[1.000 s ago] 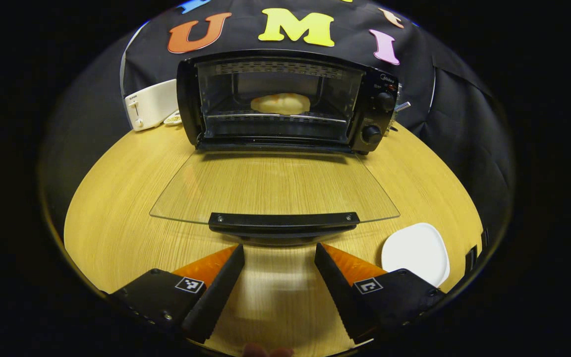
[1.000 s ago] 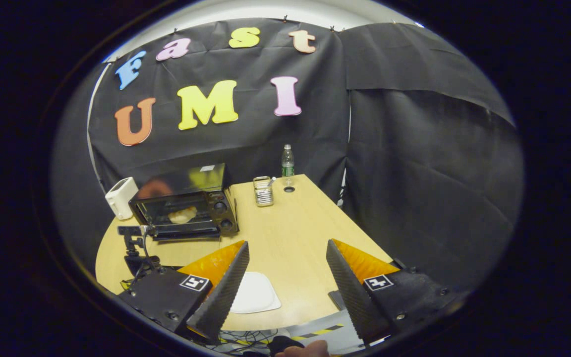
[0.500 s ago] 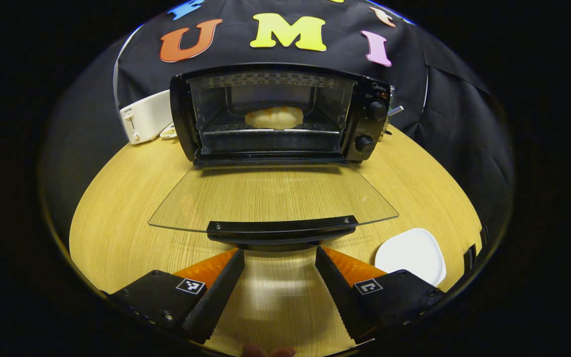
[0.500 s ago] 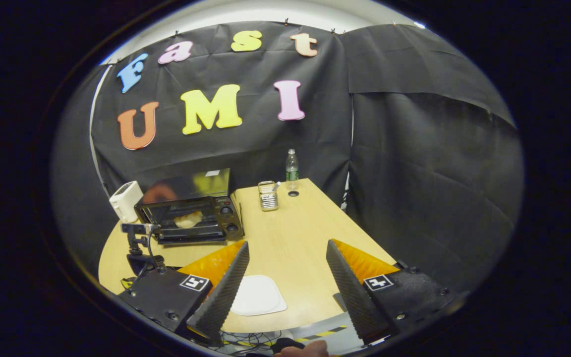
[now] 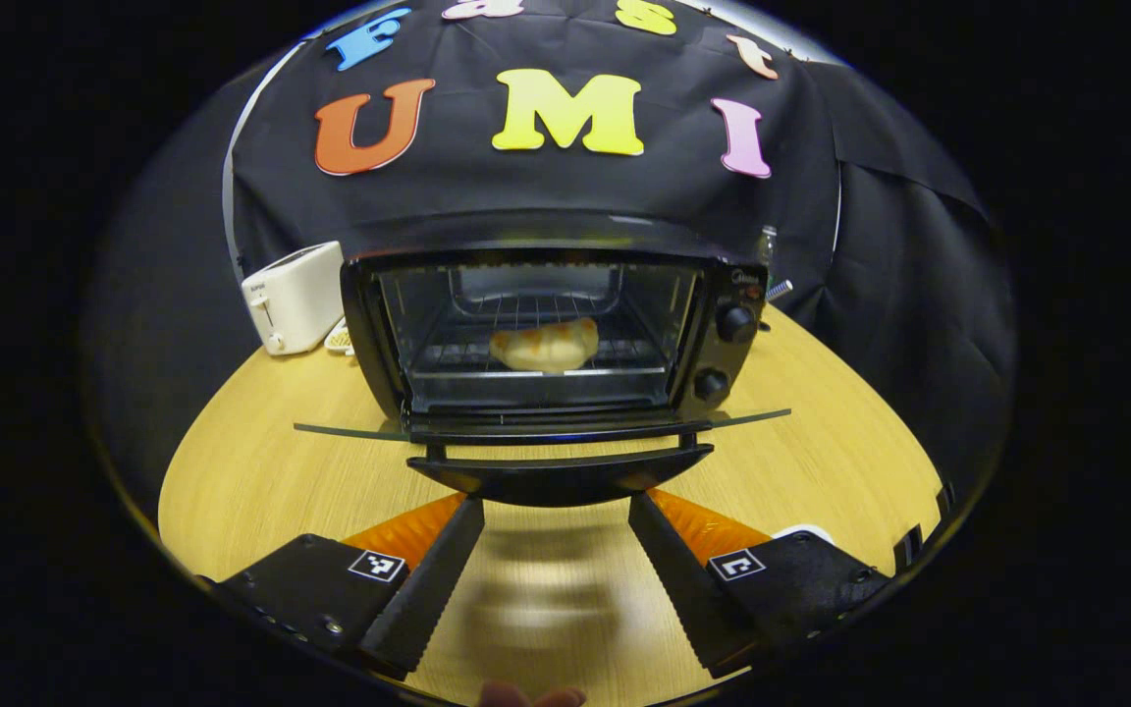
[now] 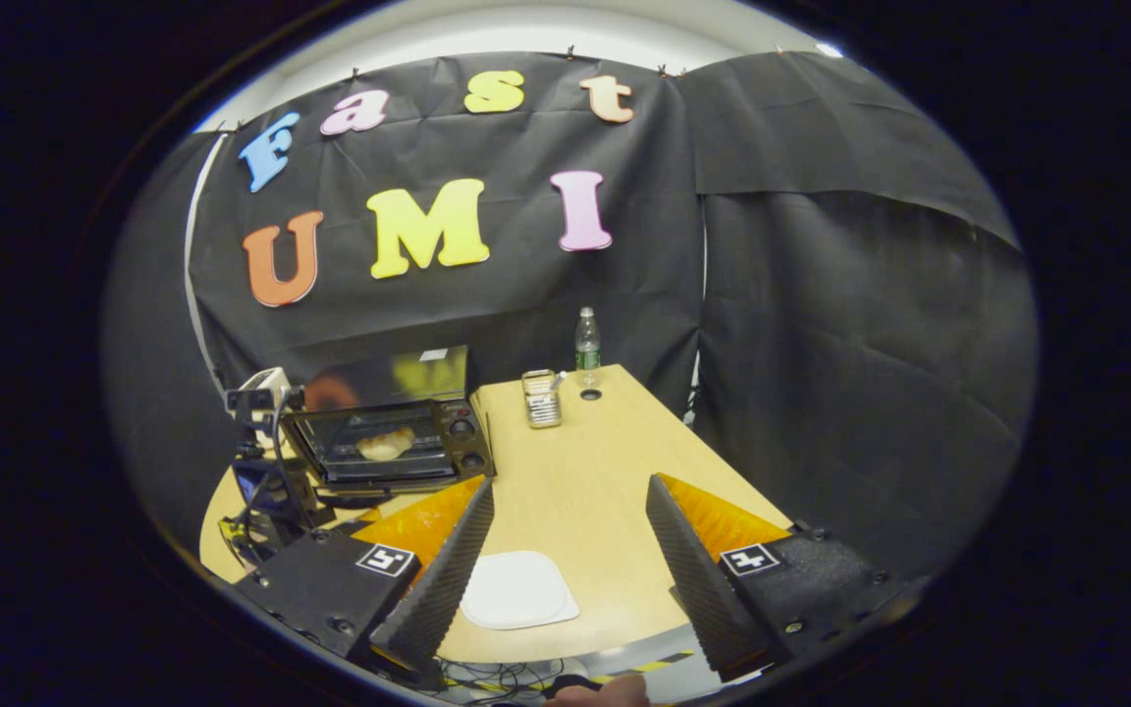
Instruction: Open the electric oven with the left hand, put the food in, and close the electric oven.
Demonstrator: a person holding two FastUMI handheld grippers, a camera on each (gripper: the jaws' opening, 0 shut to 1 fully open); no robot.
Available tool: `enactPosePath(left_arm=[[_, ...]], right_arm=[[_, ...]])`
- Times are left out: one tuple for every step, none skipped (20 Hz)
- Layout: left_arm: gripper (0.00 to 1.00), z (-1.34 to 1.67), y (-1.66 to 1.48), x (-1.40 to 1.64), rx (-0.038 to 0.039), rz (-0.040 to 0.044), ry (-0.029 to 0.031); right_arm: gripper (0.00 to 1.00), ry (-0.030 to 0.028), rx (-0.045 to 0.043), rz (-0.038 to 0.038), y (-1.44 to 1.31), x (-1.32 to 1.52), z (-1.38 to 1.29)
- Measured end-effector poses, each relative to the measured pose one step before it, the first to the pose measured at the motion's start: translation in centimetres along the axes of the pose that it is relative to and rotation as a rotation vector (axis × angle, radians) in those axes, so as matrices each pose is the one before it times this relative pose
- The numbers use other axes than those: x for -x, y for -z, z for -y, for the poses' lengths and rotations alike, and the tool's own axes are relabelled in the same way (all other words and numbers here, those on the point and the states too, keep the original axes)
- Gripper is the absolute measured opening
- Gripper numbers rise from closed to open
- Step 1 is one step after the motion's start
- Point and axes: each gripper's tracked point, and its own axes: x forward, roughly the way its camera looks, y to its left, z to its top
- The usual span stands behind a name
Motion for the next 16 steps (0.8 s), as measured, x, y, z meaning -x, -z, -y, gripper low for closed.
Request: enactPosePath(left_arm=[[0.96, -0.118, -1.171, -0.51, 0.00377, 0.01653, -0.00108], [0.96, -0.193, -1.106, -0.472, 0.00167, 0.01361, -0.00011], [0.96, -0.123, -1.038, -0.45, -0.00051, 0.0143, 0.00064], [0.96, -0.074, -1.091, -0.325, -0.0035, 0.01529, 0.00051], [0.96, -0.159, -1.213, -0.312, -0.00405, 0.01843, -0.00038], [0.96, -0.107, -1.103, -0.238, -0.00245, 0.01769, 0.00067], [0.96, 0.132, -1.079, -0.095, 0.00066, 0.02154, 0.00086], [0.96, 0.066, -1.095, 0.149, 0.0034, 0.02021, 0.00461], [0.96, 0.116, -1.147, 0.359, 0.00361, 0.02077, 0.00551], [0.95, 0.063, -1.164, 0.481, 0.00079, 0.02195, 0.00443], [0.95, 0.076, -1.216, 0.638, 0.00094, 0.02089, 0.00226], [0.95, -0.04, -1.35, 0.737, 0.00491, 0.0247, 0.00169], [0.95, -0.002, -1.302, 0.806, 0.00651, 0.02715, 0.00283], [0.95, 0.082, -1.675, 0.968, 0.00268, 0.03005, -0.00079], [0.95, 0.045, -1.429, 1.032, -0.00073, 0.02961, -0.00377], [0.95, -0.085, -1.683, 1.039, -0.00137, 0.03132, -0.00563]], right_arm=[[0.97, 0.00641, -0.00565, 0.00111, -0.095, 0.091, 0.277], [0.97, 0.00473, -0.00588, 0.00131, -0.045, -0.018, 0.19], [0.97, 0.0045, -0.00499, 0.00437, -0.234, 0.062, 0.194], [0.97, 0.00649, -0.00199, 0.00708, -0.219, 0.054, 0.22], [0.97, 0.00507, 0.00047, 0.008, -0.349, 0.113, 0.227], [0.97, 0.00259, 0.00012, 0.00551, -0.183, -0.024, 0.088], [0.97, -0.00088, 0.00085, 0.00782, -0.272, 0.053, -0.006], [0.97, -0.00391, 0.00193, 0.00446, -0.259, -0.064, -0.135], [0.97, -0.00767, 0.00125, 0.0078, -0.367, -0.029, -0.166], [0.97, -0.01053, 0.00282, 0.01374, -0.666, -0.336, -0.311], [0.97, -0.01139, 0.00251, 0.01647, -0.8, -0.355, -0.323], [0.97, -0.01773, -0.00376, 0.02048, -0.885, -0.491, -0.471], [0.97, -0.02627, -0.0044, 0.01917, -0.889, -0.599, -0.656], [0.97, -0.02894, -0.00018, 0.01529, -0.673, -0.739, -0.698], [0.97, -0.03256, 0.00246, 0.01387, -0.634, -0.711, -0.649], [0.97, -0.03335, 0.00436, 0.01565, -0.675, -0.905, -0.724]])
